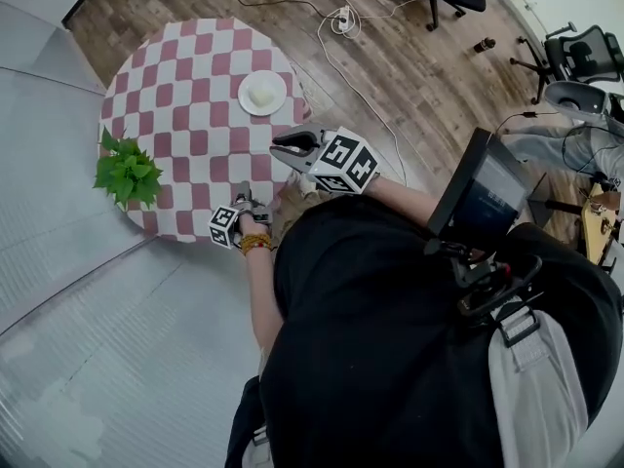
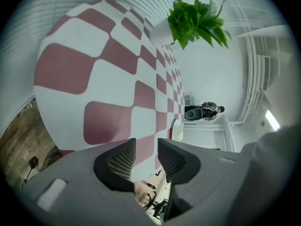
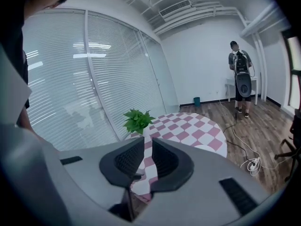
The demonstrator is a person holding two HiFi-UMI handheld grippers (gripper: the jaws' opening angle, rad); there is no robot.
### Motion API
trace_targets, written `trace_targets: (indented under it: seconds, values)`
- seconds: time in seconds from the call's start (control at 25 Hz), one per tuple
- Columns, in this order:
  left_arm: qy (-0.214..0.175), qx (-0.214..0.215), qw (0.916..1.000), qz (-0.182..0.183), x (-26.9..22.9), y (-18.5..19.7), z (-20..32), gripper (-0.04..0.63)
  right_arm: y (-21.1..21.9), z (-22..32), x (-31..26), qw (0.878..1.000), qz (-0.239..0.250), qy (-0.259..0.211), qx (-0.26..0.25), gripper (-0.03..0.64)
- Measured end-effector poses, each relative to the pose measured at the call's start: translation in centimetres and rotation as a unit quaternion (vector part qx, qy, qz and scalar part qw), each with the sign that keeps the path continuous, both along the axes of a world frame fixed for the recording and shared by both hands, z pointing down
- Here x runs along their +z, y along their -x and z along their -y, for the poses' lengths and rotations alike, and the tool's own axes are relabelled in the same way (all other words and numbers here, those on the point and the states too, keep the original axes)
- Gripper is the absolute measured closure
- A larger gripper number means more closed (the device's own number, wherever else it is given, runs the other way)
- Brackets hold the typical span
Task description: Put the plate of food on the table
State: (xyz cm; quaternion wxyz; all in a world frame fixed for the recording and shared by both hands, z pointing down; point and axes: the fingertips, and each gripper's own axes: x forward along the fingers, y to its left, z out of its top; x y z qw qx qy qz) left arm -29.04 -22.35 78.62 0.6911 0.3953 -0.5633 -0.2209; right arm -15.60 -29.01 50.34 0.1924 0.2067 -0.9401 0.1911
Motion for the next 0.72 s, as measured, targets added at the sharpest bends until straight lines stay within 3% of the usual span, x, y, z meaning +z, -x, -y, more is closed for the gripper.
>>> trace_targets:
  seconds: [0.16, 0.32, 0.52, 0.72]
  values:
    - [-0.022, -0.022, 0.9988, 0.038, -2.3, 1.9, -0.2, 0.465, 1.4, -0.2, -0.4, 1.000, 0.009, -0.001, -0.025, 0.558]
    - [-0.042, 0.001, 0.9900, 0.135, -5.7, 3.8, 0.3, 0.465, 2.2, -1.1, -0.6, 0.999, 0.015, -0.004, -0.048, 0.558]
    - [-0.069, -0.031, 0.9853, 0.153, -8.9, 5.3, 2.0, 0.465, 2.6, 0.2, -0.7, 0.998, 0.024, -0.003, -0.050, 0.558]
    - [-0.082, -0.047, 0.9859, 0.138, -10.1, 5.3, 1.8, 0.465, 2.6, 0.4, -1.7, 0.998, 0.035, -0.017, -0.046, 0.558]
